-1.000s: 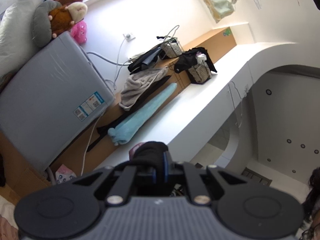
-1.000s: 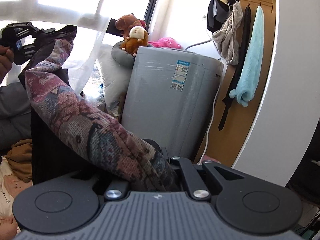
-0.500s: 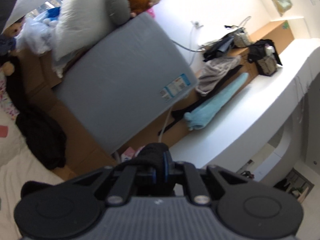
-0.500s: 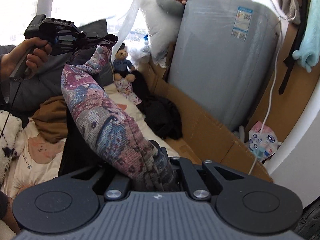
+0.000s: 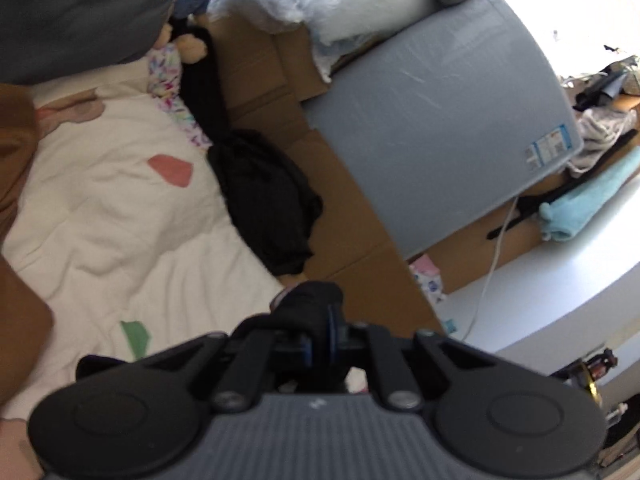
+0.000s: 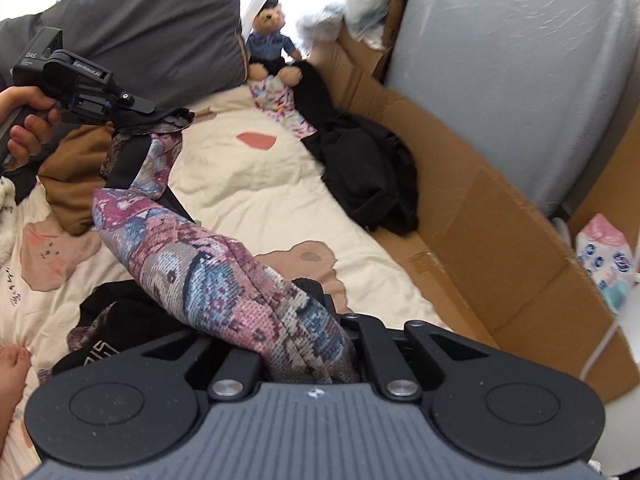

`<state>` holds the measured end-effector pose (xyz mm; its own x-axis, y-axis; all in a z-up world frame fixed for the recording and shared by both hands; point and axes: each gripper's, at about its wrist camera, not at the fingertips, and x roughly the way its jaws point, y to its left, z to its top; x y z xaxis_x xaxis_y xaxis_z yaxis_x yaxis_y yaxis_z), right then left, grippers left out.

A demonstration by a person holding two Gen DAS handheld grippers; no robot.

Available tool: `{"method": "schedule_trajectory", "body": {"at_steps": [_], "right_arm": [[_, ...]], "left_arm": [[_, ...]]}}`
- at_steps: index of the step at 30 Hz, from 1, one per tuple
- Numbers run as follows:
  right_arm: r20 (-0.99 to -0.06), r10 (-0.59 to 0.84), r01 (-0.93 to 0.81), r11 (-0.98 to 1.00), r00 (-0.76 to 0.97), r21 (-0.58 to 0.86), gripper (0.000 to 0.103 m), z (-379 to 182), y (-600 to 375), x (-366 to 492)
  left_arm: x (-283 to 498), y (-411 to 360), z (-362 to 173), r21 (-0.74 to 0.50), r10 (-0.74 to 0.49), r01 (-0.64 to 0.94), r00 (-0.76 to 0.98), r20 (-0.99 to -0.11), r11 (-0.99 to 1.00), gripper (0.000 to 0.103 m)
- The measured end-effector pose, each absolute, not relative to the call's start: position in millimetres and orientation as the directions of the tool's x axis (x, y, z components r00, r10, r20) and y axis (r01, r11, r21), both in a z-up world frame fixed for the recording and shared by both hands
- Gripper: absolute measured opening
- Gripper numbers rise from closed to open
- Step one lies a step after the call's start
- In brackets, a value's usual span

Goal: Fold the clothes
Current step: 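Lay the black shorts flat on the duvet with the left gripper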

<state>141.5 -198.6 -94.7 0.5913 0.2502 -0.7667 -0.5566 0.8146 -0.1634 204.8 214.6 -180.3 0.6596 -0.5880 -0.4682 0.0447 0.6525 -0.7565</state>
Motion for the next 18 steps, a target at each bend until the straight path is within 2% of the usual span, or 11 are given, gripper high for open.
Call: {"method": "schedule_trajectory", "body": {"at_steps": [9, 10, 11, 12, 13, 14, 15, 16, 17, 18], "right_arm": [[-0.792, 0.184, -0.525, 0.829, 0.582, -0.193, 0.006, -140, -183, 193], [-0.792, 0.162, -0.505, 0.838, 0.589, -0.204, 0.007, -143, -181, 203], [-0.790, 0.139, -0.486, 0.846, 0.598, -0.219, 0.013, -146, -179, 210], [-0.784, 0.113, -0.468, 0.850, 0.610, -0.242, 0.019, -148, -176, 214], [-0.778, 0.092, -0.451, 0.854, 0.622, -0.260, 0.031, -149, -174, 217], [-0.771, 0.085, -0.442, 0.856, 0.631, -0.267, 0.052, -149, -172, 218], [-0.768, 0.085, -0.437, 0.859, 0.635, -0.266, 0.062, -149, -172, 217], [-0.763, 0.087, -0.433, 0.862, 0.641, -0.265, 0.077, -149, -172, 214], [-0.760, 0.091, -0.433, 0.862, 0.644, -0.263, 0.088, -148, -173, 211], [-0.760, 0.096, -0.435, 0.862, 0.642, -0.259, 0.090, -148, -175, 208]], "left_arm": [[201, 250, -228, -0.730, -0.502, -0.061, 0.688, -0.525, 0.681, 0.009], [200, 252, -231, -0.732, -0.499, -0.064, 0.691, -0.523, 0.678, 0.009], [200, 254, -233, -0.739, -0.497, -0.068, 0.698, -0.515, 0.670, 0.010], [199, 255, -234, -0.740, -0.493, -0.075, 0.700, -0.516, 0.668, 0.015], [199, 256, -235, -0.730, -0.485, -0.088, 0.693, -0.534, 0.678, 0.031], [199, 256, -235, -0.720, -0.477, -0.100, 0.686, -0.550, 0.687, 0.042], [198, 255, -233, -0.703, -0.459, -0.107, 0.686, -0.564, 0.703, 0.067], [194, 254, -228, -0.633, -0.380, -0.137, 0.698, -0.607, 0.762, 0.084], [191, 255, -225, -0.592, -0.328, -0.154, 0.710, -0.623, 0.791, 0.088], [188, 257, -223, -0.565, -0.293, -0.167, 0.718, -0.631, 0.808, 0.088]]}}
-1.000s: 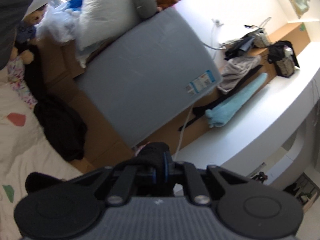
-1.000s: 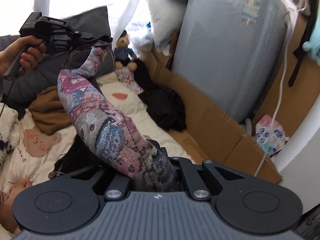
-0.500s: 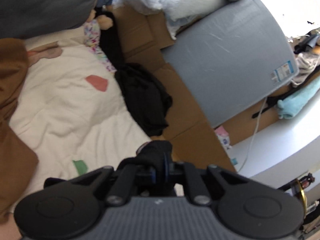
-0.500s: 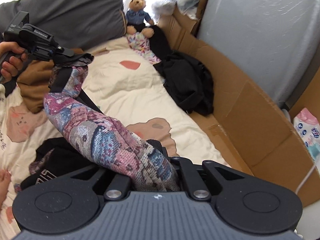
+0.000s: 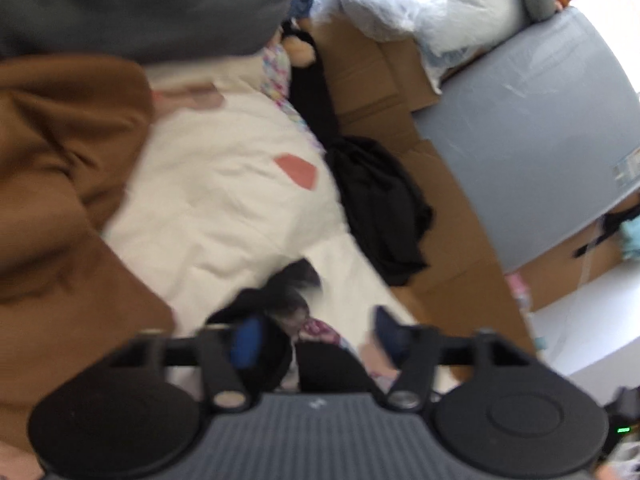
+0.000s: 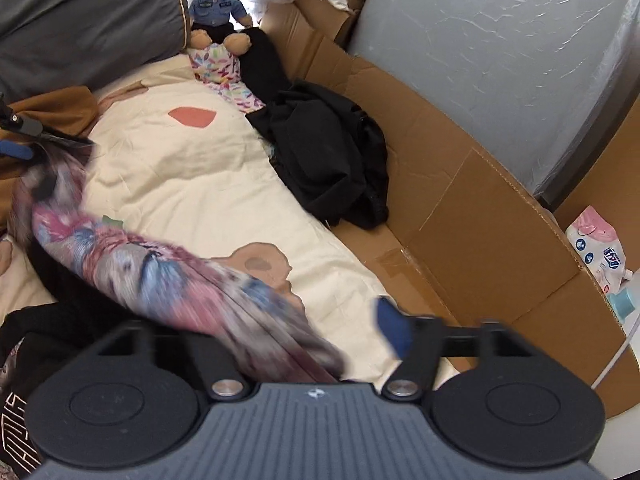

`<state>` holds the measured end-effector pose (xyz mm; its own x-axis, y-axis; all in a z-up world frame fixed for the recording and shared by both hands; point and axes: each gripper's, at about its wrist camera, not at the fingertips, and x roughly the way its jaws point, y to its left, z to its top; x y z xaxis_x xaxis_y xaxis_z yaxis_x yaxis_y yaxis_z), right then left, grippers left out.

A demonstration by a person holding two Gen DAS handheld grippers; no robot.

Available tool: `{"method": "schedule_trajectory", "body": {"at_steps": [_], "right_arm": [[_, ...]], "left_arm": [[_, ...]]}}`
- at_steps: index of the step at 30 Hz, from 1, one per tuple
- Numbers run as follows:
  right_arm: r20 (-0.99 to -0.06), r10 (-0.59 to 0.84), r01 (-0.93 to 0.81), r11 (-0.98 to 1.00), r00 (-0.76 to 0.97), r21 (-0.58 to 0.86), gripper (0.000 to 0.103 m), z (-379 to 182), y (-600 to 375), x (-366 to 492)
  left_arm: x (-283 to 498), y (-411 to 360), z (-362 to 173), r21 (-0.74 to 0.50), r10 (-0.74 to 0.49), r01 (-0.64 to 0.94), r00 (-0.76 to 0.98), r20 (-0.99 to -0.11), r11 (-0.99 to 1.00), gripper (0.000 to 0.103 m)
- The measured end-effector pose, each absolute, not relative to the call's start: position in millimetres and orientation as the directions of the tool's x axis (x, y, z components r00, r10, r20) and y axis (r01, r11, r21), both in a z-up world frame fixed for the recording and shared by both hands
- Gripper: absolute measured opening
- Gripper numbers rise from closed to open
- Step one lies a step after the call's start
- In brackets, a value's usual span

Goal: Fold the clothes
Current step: 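Lay the black shorts flat on the duvet with the left gripper, then grasp the floral lining at the shorts' waistband with the right gripper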

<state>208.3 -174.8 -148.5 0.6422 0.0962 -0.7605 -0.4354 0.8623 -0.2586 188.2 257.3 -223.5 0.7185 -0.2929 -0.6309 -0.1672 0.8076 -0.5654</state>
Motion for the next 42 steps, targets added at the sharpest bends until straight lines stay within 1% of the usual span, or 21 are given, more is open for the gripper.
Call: {"method": "schedule_trajectory", "body": {"at_steps": [4, 7, 10, 13, 15, 20, 25, 30, 32, 33, 36, 37, 38, 42], "right_arm": [[-0.769, 0.132, -0.432, 0.879, 0.626, -0.201, 0.091, -146, -186, 197], [-0.770, 0.182, -0.429, 0.894, 0.612, -0.130, 0.092, -141, -194, 194], [-0.754, 0.219, -0.434, 0.895, 0.620, -0.097, 0.094, -127, -206, 185], [-0.746, 0.222, -0.441, 0.891, 0.628, -0.106, 0.094, -120, -215, 180], [-0.745, 0.208, -0.435, 0.892, 0.634, -0.121, 0.094, -117, -230, 174], [-0.766, 0.161, -0.347, 0.934, 0.622, -0.086, 0.094, -123, -285, 161], [-0.778, 0.132, -0.265, 0.963, 0.615, -0.046, 0.092, -141, -330, 144], [-0.825, 0.119, -0.183, 0.983, 0.553, 0.018, 0.080, -187, -366, 121], [-0.846, 0.136, -0.162, 0.985, 0.516, 0.059, 0.072, -206, -373, 111], [-0.853, 0.151, -0.162, 0.984, 0.499, 0.079, 0.070, -213, -374, 107], [-0.886, 0.216, -0.175, 0.972, 0.410, 0.156, 0.060, -246, -374, 89], [-0.892, 0.223, -0.185, 0.970, 0.392, 0.161, 0.052, -251, -372, 86], [-0.898, 0.229, -0.194, 0.967, 0.375, 0.166, 0.047, -257, -371, 83], [-0.904, 0.253, -0.194, 0.961, 0.345, 0.194, 0.041, -274, -371, 77]], "left_arm": [[185, 270, -225, -0.579, -0.294, -0.193, 0.710, -0.640, 0.792, 0.088], [185, 266, -219, -0.560, -0.290, -0.176, 0.710, -0.642, 0.810, 0.088], [189, 252, -211, -0.543, -0.313, -0.124, 0.702, -0.640, 0.830, 0.088], [197, 230, -202, -0.523, -0.350, -0.050, 0.688, -0.635, 0.851, 0.088], [204, 209, -194, -0.500, -0.390, 0.029, 0.666, -0.636, 0.866, 0.088], [217, 161, -182, -0.427, -0.442, 0.177, 0.598, -0.668, 0.887, 0.088], [231, 119, -179, -0.388, -0.455, 0.243, 0.562, -0.691, 0.889, 0.088], [248, 76, -182, -0.343, -0.456, 0.303, 0.524, -0.720, 0.889, 0.088], [254, 59, -186, -0.327, -0.450, 0.315, 0.515, -0.729, 0.891, 0.088], [255, 52, -187, -0.329, -0.455, 0.321, 0.510, -0.730, 0.888, 0.088], [257, 34, -190, -0.339, -0.475, 0.341, 0.503, -0.722, 0.877, 0.088], [257, 31, -190, -0.344, -0.480, 0.343, 0.503, -0.719, 0.874, 0.088], [257, 25, -191, -0.356, -0.491, 0.345, 0.503, -0.711, 0.869, 0.088], [249, 20, -196, -0.405, -0.517, 0.322, 0.535, -0.668, 0.856, 0.088]]}}
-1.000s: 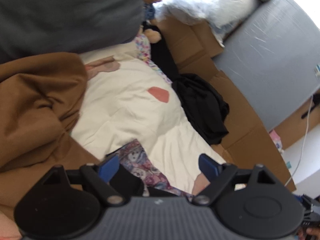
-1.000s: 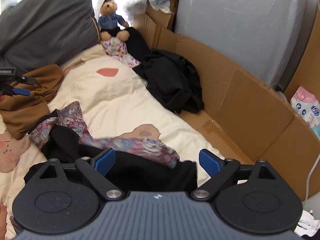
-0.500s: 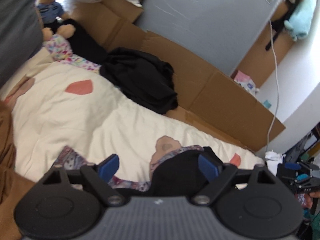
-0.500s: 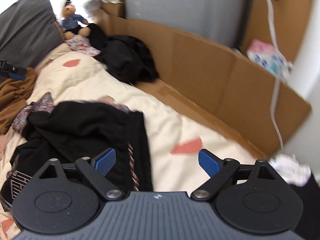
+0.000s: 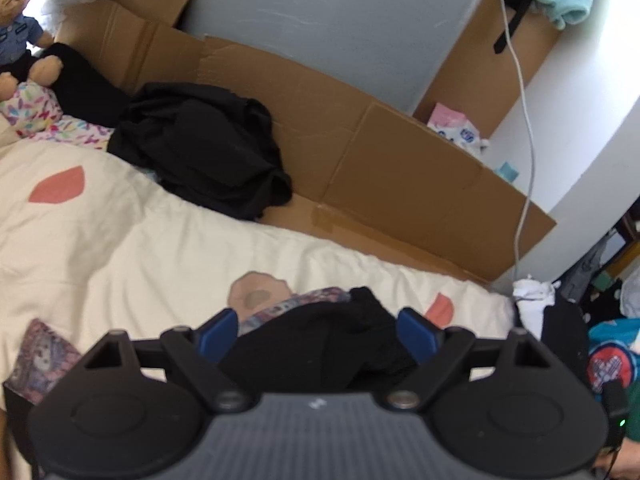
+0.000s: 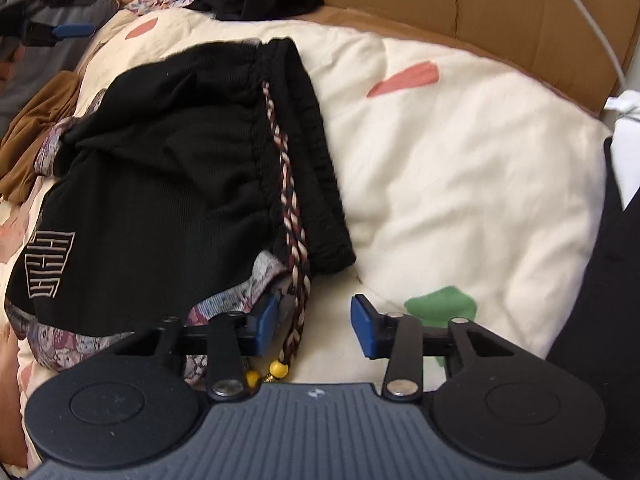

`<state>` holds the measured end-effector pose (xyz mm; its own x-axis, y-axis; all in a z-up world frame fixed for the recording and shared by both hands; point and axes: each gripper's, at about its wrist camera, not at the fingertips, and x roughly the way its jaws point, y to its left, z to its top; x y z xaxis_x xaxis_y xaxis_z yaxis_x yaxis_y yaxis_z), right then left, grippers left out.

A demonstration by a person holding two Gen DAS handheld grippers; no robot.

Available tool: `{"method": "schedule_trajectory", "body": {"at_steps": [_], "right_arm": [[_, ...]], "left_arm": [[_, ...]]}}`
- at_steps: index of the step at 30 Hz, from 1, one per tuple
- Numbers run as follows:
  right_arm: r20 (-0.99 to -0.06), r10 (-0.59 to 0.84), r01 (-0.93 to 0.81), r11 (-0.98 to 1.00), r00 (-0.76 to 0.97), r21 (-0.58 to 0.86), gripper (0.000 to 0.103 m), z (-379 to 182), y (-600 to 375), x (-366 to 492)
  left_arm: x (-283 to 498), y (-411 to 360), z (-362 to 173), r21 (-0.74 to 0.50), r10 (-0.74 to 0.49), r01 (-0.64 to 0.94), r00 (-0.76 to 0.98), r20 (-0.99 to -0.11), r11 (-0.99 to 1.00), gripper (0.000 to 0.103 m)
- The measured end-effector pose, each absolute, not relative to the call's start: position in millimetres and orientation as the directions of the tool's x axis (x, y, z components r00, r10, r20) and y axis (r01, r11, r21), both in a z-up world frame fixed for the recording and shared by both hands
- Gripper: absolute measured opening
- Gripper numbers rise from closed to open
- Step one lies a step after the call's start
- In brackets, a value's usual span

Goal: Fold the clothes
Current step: 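Grasp the floral lining at the shorts' waistband with the right gripper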

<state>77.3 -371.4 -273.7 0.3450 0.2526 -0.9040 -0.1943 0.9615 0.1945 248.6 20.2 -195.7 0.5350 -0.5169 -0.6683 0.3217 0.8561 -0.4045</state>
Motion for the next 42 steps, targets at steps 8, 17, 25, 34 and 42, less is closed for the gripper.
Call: {"method": "schedule_trajectory", "body": {"at_steps": [8, 17, 25, 34, 42], "right_arm": [[-0.884, 0.321, -0.193, 0.944, 0.338, 0.269, 0.015, -292, -376, 79], [-0.832, 0.425, -0.195, 0.905, 0.356, 0.379, 0.003, -258, -388, 76], [-0.683, 0.637, -0.226, 0.768, 0.357, 0.599, 0.003, -205, -351, 99], [-0.705, 0.632, -0.253, 0.775, 0.322, 0.579, 0.009, -203, -256, 136], [-0.697, 0.647, -0.251, 0.762, 0.309, 0.597, 0.074, -201, -225, 132]], "left_arm": [[237, 33, -226, -0.467, -0.512, 0.224, 0.497, -0.701, 0.856, 0.089], [231, 41, -230, -0.479, -0.538, 0.253, 0.499, -0.679, 0.840, 0.089], [230, 38, -224, -0.475, -0.543, 0.270, 0.504, -0.672, 0.838, 0.089], [236, 47, -210, -0.490, -0.541, 0.250, 0.541, -0.644, 0.835, 0.089], [237, 47, -209, -0.478, -0.543, 0.272, 0.546, -0.638, 0.835, 0.089]]}}
